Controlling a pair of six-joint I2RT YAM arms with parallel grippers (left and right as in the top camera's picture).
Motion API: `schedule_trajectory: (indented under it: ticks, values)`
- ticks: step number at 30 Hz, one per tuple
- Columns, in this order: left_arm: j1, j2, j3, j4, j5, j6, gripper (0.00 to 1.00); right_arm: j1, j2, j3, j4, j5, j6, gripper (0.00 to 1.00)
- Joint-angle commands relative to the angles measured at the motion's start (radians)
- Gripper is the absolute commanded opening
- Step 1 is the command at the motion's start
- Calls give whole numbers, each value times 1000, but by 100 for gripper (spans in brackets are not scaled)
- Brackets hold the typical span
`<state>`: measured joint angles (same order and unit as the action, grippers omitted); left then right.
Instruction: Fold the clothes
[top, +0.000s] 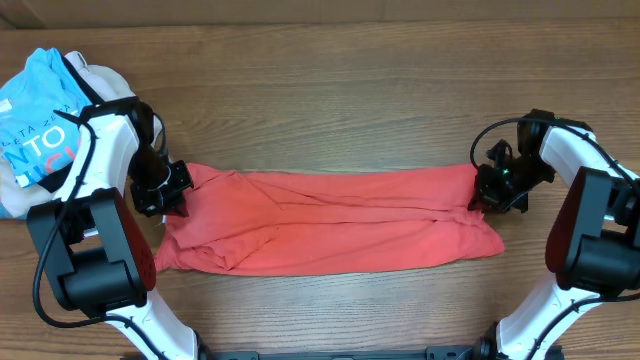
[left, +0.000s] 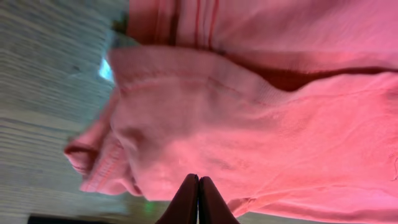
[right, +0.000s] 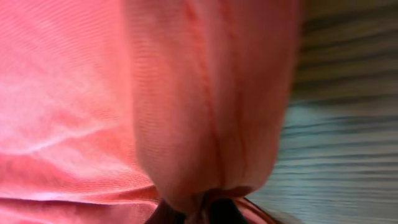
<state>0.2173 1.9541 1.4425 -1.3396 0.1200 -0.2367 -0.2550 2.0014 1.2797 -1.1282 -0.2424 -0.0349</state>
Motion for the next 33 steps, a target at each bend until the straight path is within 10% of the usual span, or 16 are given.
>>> schedule_trajectory:
  ticks: [1, 16, 33]
  values:
    - [-5, -26, 63, 1, 36, 28, 5, -62, 18, 83, 16, 96, 68, 4]
    - [-15, -26, 215, 0, 65, 31, 8, -137, 18, 349, -112, 196, 158, 4]
    - [-16, -26, 215, -19, 65, 31, 8, 346, 18, 378, -289, 132, 179, 4]
